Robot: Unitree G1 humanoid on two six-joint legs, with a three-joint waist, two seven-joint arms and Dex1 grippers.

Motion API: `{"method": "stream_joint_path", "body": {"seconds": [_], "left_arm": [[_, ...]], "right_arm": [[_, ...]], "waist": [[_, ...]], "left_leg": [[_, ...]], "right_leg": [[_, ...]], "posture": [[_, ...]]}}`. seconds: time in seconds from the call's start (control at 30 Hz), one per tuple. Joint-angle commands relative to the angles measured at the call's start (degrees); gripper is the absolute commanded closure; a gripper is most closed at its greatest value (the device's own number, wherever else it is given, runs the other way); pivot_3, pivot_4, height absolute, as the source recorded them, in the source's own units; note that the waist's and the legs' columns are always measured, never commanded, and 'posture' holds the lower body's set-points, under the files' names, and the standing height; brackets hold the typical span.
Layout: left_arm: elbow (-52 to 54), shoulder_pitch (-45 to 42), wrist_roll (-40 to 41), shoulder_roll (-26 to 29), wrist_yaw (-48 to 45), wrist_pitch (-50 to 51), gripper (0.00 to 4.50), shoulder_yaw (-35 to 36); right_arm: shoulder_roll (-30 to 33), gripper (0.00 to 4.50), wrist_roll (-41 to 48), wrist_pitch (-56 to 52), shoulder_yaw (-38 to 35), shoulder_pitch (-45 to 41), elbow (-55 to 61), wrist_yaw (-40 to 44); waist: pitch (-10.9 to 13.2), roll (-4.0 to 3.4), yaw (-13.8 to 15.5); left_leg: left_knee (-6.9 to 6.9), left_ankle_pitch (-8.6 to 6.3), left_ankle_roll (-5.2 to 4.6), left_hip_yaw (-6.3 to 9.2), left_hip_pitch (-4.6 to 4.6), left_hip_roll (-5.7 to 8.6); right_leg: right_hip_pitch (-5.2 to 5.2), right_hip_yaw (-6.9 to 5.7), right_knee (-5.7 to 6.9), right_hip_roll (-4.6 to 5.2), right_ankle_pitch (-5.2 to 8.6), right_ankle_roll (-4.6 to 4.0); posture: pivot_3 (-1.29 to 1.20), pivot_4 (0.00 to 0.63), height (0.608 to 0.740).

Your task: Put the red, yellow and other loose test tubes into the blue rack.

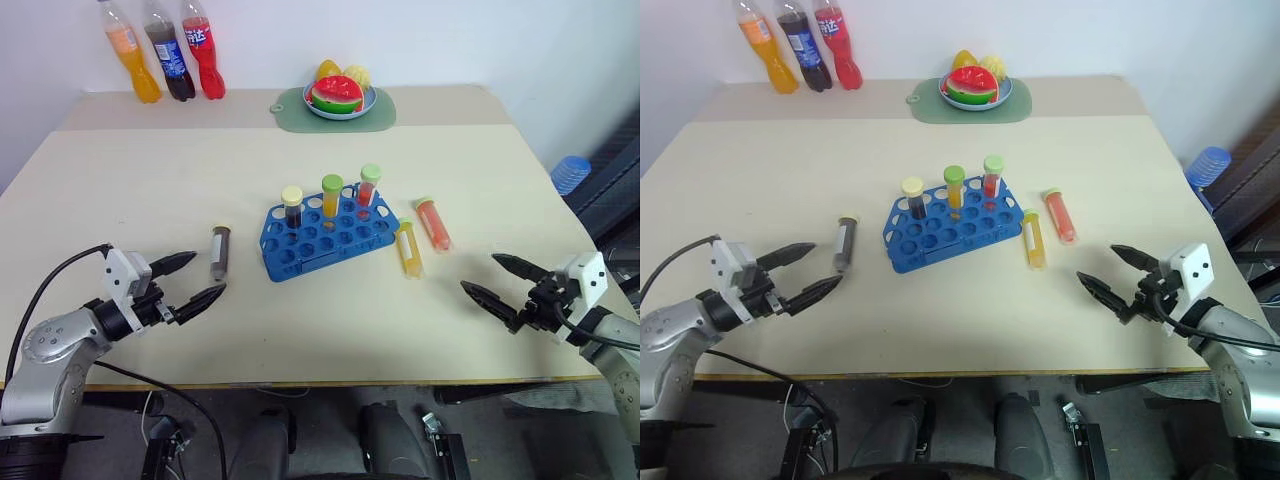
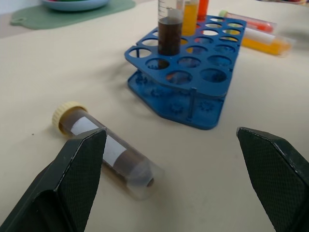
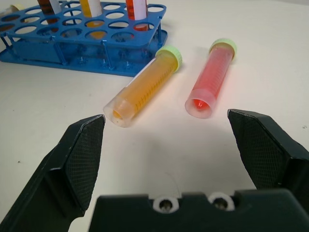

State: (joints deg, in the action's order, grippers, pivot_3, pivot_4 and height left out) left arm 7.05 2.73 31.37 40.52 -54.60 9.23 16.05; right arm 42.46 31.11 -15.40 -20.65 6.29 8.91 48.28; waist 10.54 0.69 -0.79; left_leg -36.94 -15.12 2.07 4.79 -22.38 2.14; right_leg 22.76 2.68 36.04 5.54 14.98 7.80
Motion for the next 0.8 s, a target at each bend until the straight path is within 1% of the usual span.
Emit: {"method": "stream_joint_path", "body": {"seconds": [0.03,0.17,0.27,0.37,0.47,0.57,0.63,0.67,0.73,0.8], "left_arm": [[2.0,-0.29,0.4,0.7,-0.1,0.58,0.05,1.19],[4.07,-1.53,1.74,-0.04,0.46,2.47,0.05,0.83],[5.63,-2.53,2.62,-0.31,-0.31,3.32,0.05,0.05],[6.92,-4.39,2.83,-0.63,-0.53,4.19,0.05,-1.49],[7.64,-6.45,1.79,-1.15,-0.97,4.16,0.05,-3.92],[8.35,-7.65,1.7,-1.75,-1.06,4.5,0.05,-5.76],[8.78,-8.03,1.3,-1.74,-1.65,4.45,0.05,-7.08],[8.89,-8.29,0.87,-1.68,-1.96,4.24,0.05,-7.72],[9.15,-8.78,0.91,-1.63,-2.66,4.35,0.05,-8.53],[9.3,-9.33,0.82,-1.48,-3.33,4.41,0.05,-9.25]], "right_arm": [[0.16,0.0,0.45,0.15,-1.41,-0.68,1.6,0.18],[-0.41,0.0,0.23,0.23,-1.22,-1.56,1.14,-0.21],[-0.17,0.0,-0.47,-0.8,-0.48,-4.06,0.4,-1.23],[0.98,0.0,-4.55,-4.46,1.55,-8.9,0.16,-6.61],[2.84,0.0,-5.98,-14.38,5.2,-17.01,0.36,-11.0],[4.33,0.0,-3.77,-26.74,8.41,-26.66,-1.79,-11.57],[4.7,0.0,-4.61,-36.24,11.58,-34.64,-6.34,-13.31],[4.26,0.0,-5.92,-39.22,13.1,-38.97,-10.02,-14.55],[3.75,0.0,-7.56,-43.39,16.27,-46.14,-16.62,-14.43],[3.5,0.0,-9.3,-44.87,19.65,-51.46,-22.24,-12.97]], "waist": [[0.0,0.0,0.02],[0.01,0.01,0.07],[0.01,0.0,0.05],[0.01,0.0,-0.08],[0.04,-0.06,-0.2],[0.07,-0.11,-0.22],[0.08,-0.11,-0.11],[0.08,-0.1,-0.12],[0.09,-0.12,-0.15],[0.1,-0.12,-0.01]], "left_leg": [[0.0,0.0,0.0,0.0,0.0,0.0],[-0.01,0.0,0.0,0.01,-0.01,0.0],[-0.01,0.0,0.0,0.01,-0.01,0.01],[-0.01,0.0,0.0,0.01,-0.01,0.01],[0.0,0.0,0.0,0.0,-0.02,0.02],[-0.01,0.0,0.01,-0.01,-0.03,0.02],[0.0,0.0,0.0,0.01,-0.06,0.02],[0.01,0.0,0.0,0.01,-0.07,0.02],[0.0,0.0,0.0,-0.02,-0.11,0.04],[0.0,0.0,0.0,-0.06,-0.18,0.06]], "right_leg": [[0.0,0.0,0.0,0.0,0.0,0.0],[0.0,0.0,0.0,0.01,-0.02,0.03],[0.0,0.0,0.0,0.01,-0.03,0.04],[0.01,0.0,0.0,0.01,-0.03,0.04],[0.05,0.0,0.02,0.0,-0.03,0.04],[0.1,0.03,0.02,0.0,-0.03,0.04],[0.12,0.01,0.01,0.0,-0.03,0.04],[0.12,0.01,-0.01,0.0,-0.03,0.03],[0.17,0.02,-0.01,0.01,-0.03,0.03],[0.24,0.02,-0.01,0.01,-0.02,0.02]], "posture": [[0.0,0.15,0.74],[0.0,0.15,0.74],[0.0,0.15,0.74],[0.0,0.15,0.74],[0.0,0.15,0.74],[0.0,0.15,0.74],[0.0,0.15,0.74],[0.0,0.15,0.74],[0.0,0.15,0.74],[0.0,0.15,0.74]]}}
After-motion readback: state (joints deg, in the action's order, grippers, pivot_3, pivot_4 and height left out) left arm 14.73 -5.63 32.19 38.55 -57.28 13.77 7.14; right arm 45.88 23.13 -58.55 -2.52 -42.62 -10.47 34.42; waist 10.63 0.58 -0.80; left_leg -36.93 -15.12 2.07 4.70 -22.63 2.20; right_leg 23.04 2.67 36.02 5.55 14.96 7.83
